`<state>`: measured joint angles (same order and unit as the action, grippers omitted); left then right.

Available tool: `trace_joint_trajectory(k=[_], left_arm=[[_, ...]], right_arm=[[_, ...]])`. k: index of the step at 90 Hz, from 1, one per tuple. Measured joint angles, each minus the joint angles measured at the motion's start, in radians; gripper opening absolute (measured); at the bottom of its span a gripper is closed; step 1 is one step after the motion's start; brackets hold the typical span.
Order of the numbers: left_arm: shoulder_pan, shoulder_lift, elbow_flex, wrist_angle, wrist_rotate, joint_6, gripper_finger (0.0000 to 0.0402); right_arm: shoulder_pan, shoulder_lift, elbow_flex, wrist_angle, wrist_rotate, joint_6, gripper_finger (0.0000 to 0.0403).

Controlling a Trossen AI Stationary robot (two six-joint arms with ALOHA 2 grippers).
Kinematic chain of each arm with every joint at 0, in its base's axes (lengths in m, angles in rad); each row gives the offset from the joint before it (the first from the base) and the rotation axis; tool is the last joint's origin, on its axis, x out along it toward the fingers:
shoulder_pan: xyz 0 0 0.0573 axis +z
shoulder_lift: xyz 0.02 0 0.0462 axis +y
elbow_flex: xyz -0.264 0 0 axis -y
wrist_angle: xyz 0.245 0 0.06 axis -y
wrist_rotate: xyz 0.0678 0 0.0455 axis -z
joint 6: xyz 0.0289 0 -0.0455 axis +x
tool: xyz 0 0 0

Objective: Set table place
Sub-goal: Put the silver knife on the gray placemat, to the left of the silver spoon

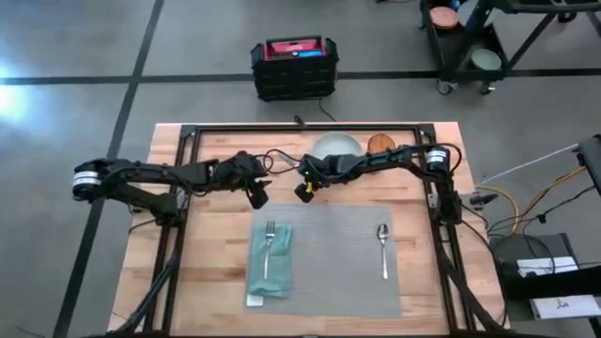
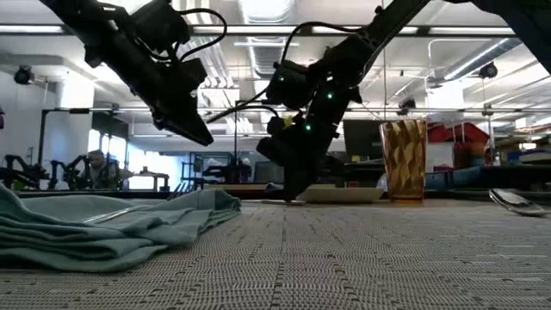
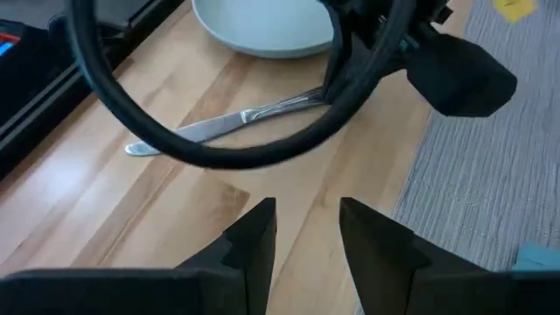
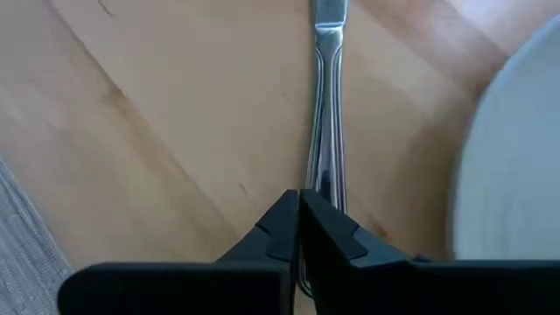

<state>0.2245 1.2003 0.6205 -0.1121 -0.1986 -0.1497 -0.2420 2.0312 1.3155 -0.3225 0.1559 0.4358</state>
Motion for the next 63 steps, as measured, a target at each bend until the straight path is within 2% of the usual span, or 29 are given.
trace_joint_trajectory(k=[19, 27, 35, 45, 63], left_arm=[[0.000, 0.000, 0.000, 0.000, 0.000, 0.000, 0.0114], [-0.001, 0.000, 0.000, 0.000, 0.000, 0.000, 0.0114], [-0.001, 0.000, 0.000, 0.000, 0.000, 0.000, 0.0114], [-0.001, 0.000, 0.000, -0.001, 0.000, 0.000, 0.0114], [-0.001, 0.000, 0.000, 0.000, 0.000, 0.000, 0.0114]], right_arm=[[0.006, -0.049, 0.007, -0.055, -0.025, 0.002, 0.0000], [0.006, -0.064, 0.007, -0.065, 0.013, 0.002, 0.0000], [-0.001, -0.059, 0.005, -0.078, 0.017, 0.003, 0.0000], [0.000, -0.027, 0.004, -0.077, -0.027, 0.012, 0.0000], [0.017, -0.010, 0.002, -0.087, -0.024, 0.027, 0.0000]])
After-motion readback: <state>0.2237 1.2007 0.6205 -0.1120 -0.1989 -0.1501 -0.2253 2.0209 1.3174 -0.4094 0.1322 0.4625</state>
